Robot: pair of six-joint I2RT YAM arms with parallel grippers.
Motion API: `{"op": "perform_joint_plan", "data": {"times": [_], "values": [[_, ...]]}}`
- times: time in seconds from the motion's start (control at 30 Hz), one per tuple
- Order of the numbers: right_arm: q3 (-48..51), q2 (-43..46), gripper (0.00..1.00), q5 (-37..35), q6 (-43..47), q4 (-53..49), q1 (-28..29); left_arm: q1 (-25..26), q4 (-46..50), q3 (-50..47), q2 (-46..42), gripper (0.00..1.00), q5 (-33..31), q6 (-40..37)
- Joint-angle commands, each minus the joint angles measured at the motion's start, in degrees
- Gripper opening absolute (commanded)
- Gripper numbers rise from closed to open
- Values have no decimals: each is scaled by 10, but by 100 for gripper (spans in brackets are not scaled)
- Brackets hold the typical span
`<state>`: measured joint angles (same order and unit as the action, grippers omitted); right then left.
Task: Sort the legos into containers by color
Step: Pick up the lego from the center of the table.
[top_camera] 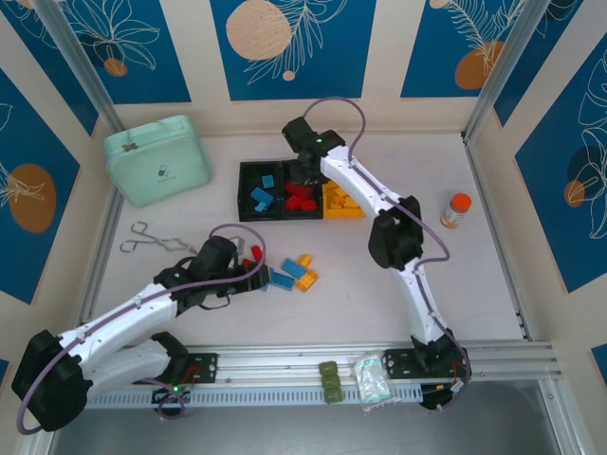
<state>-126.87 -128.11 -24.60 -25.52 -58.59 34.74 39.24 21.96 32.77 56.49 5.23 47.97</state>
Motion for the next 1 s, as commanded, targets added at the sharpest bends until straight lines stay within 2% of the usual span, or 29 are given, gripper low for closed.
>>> {"op": "perform_joint_plan", "data": {"times": [0.0, 0.17, 0.23, 0.33, 0.4, 0.43, 0.57, 0.73, 0.97], "values": [[128, 137, 48, 39, -10, 73, 12, 2, 48, 38, 18, 72, -40, -3], [375, 317, 49, 120, -47, 184, 13, -4, 51, 66, 63, 71, -62, -10], [468, 379, 49, 177, -57, 226, 12, -8, 53, 83, 89, 71, -73, -17], [573, 452, 48, 241, -65, 281, 20, -13, 53, 107, 129, 70, -85, -24], [626, 493, 50, 257, -62, 305, 32, -16, 52, 124, 154, 69, -90, -27], [652, 513, 53, 256, -60, 315, 42, -16, 52, 134, 166, 69, -94, -28], [733, 577, 59, 267, -80, 349, 60, -16, 54, 165, 212, 70, -116, -34], [805, 632, 60, 268, -123, 369, 69, -17, 60, 201, 275, 70, -141, -44], [844, 666, 59, 257, -144, 365, 68, -18, 77, 247, 354, 65, -181, -55]]}}
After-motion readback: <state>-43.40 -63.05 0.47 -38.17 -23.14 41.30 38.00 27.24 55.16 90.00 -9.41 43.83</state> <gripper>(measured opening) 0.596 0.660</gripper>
